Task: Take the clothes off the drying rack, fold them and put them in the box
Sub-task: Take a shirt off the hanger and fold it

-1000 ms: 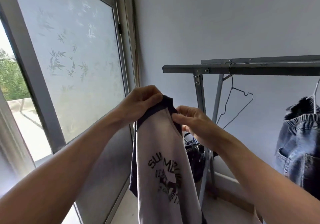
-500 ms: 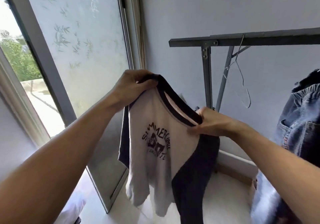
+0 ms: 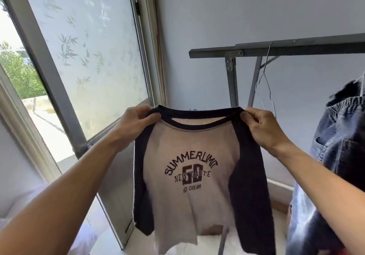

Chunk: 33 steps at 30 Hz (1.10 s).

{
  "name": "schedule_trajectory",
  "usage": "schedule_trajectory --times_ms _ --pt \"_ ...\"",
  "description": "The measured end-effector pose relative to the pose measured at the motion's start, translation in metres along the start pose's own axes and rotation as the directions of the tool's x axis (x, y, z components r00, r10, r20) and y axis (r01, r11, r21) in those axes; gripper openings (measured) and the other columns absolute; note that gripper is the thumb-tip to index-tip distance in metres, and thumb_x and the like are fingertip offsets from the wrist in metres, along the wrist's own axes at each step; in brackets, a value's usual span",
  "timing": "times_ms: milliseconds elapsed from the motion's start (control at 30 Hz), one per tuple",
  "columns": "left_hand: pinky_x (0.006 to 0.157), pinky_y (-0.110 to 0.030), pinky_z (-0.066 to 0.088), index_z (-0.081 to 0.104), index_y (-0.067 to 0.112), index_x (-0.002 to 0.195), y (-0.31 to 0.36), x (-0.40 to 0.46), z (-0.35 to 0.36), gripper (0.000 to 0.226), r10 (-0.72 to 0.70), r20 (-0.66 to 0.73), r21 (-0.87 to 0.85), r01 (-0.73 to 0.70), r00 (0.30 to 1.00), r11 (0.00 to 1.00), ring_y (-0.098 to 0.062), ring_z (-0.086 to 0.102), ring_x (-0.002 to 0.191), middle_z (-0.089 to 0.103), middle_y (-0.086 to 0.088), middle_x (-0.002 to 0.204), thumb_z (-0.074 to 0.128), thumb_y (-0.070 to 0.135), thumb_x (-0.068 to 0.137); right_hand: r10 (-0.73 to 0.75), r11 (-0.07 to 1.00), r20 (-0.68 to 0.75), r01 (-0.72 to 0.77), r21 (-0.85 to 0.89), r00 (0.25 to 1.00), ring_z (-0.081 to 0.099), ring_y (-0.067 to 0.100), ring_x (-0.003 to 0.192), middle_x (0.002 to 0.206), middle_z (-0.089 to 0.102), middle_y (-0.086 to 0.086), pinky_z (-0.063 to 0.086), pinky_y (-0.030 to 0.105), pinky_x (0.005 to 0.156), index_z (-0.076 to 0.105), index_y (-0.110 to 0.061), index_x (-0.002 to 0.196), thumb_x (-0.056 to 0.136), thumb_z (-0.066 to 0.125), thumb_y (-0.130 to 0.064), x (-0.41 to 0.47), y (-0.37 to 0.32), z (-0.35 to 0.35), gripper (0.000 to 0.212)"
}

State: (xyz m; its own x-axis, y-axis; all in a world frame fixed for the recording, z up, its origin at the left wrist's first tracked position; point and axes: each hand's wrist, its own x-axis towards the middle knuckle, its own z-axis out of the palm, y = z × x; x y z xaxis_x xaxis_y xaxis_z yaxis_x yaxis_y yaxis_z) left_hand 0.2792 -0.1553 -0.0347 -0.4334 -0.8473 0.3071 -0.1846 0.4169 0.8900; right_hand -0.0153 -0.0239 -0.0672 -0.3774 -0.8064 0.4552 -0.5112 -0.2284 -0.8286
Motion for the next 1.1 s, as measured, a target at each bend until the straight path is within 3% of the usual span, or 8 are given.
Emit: schedule_trajectory --times_ms 100,267,367,467,633,733,967,1100 --pt "0.058 -0.024 0.056 0.067 0.011 0.091 -0.004 -0.005 0.004 0.008 -0.069 0.047 -0.108 0.073 0.997 0.991 -0.019 0.069 0.07 0.076 -0.008 0.085 0.065 0.019 0.091 -0.017 1.0 -0.033 0.016 -0.022 0.999 0.046 0.017 0.063 0.068 0.052 0.008 0.037 0.03 0.06 0.064 -0.007 0.078 0.101 0.05 -0.024 -0.003 0.001 -0.002 0.033" --pt "0.056 -0.027 0.056 0.065 0.01 0.095 -0.008 -0.009 0.009 0.016 -0.126 0.11 -0.221 0.147 0.986 0.964 -0.02 0.067 0.066 0.074 -0.012 0.087 0.064 0.025 0.089 0.093 0.975 -0.072 -0.077 0.206 0.993 0.051 0.02 0.069 0.075 0.057 0.012 0.04 0.031 0.062 0.063 0.003 0.083 0.099 0.053 -0.022 -0.005 0.002 -0.007 0.032" --pt "0.054 -0.024 0.055 0.067 0.008 0.089 -0.013 -0.007 0.026 0.013 -0.201 0.024 -0.153 0.202 0.979 0.967 -0.02 0.066 0.065 0.074 -0.011 0.083 0.064 0.019 0.093 0.14 0.987 -0.113 -0.147 -0.06 0.984 0.049 0.019 0.063 0.066 0.054 0.01 0.037 0.029 0.057 0.061 0.006 0.077 0.097 0.054 -0.023 0.001 0.007 0.001 0.036" --pt "0.059 -0.026 0.057 0.067 0.004 0.094 -0.014 -0.007 0.057 0.017 -0.202 -0.113 -0.034 0.199 0.973 0.979 -0.018 0.066 0.066 0.072 -0.008 0.079 0.066 0.021 0.093 0.179 0.959 -0.171 -0.211 -0.19 0.969 0.047 0.016 0.056 0.057 0.051 0.0 0.035 0.027 0.052 0.054 -0.007 0.063 0.095 0.058 -0.027 0.002 0.003 0.019 0.038" --pt "0.076 -0.043 0.058 0.065 0.013 0.088 -0.014 -0.011 0.11 0.018 -0.149 -0.155 -0.022 0.147 0.977 0.989 -0.021 0.067 0.073 0.073 -0.009 0.083 0.069 0.03 0.09 0.076 0.991 -0.081 -0.085 -0.108 0.994 0.052 0.005 0.061 0.067 0.058 -0.005 0.037 0.011 0.051 0.062 -0.011 0.079 0.096 0.061 -0.023 -0.012 -0.013 0.061 0.021" --pt "0.076 -0.044 0.057 0.065 0.015 0.082 -0.012 -0.013 0.126 0.016 -0.115 -0.19 -0.054 0.107 0.975 0.993 -0.017 0.064 0.071 0.072 -0.005 0.08 0.069 0.029 0.089 0.043 0.998 -0.071 -0.047 -0.053 0.997 0.053 0.005 0.062 0.069 0.06 -0.004 0.039 0.016 0.058 0.065 -0.01 0.082 0.094 0.062 -0.019 -0.013 -0.012 0.075 0.016" --pt "0.05 -0.025 0.048 0.06 0.014 0.082 -0.004 -0.018 0.132 0.014 -0.099 -0.169 -0.093 0.085 0.981 0.992 -0.013 0.06 0.059 0.065 -0.003 0.075 0.065 0.022 0.093 0.02 0.999 -0.065 -0.022 -0.024 0.998 0.061 0.009 0.068 0.075 0.066 -0.002 0.048 0.019 0.064 0.067 -0.01 0.084 0.093 0.063 -0.02 -0.012 -0.01 0.079 0.013" --pt "0.051 -0.03 0.055 0.059 0.008 0.09 0.008 -0.022 0.133 0.017 -0.156 -0.119 -0.266 0.12 0.981 0.956 -0.018 0.068 0.064 0.068 -0.011 0.083 0.057 0.023 0.098 -0.004 1.0 -0.008 0.004 0.016 1.0 0.062 0.001 0.066 0.075 0.067 -0.004 0.045 0.01 0.059 0.067 -0.012 0.085 0.095 0.061 -0.021 -0.014 -0.014 0.078 0.014"
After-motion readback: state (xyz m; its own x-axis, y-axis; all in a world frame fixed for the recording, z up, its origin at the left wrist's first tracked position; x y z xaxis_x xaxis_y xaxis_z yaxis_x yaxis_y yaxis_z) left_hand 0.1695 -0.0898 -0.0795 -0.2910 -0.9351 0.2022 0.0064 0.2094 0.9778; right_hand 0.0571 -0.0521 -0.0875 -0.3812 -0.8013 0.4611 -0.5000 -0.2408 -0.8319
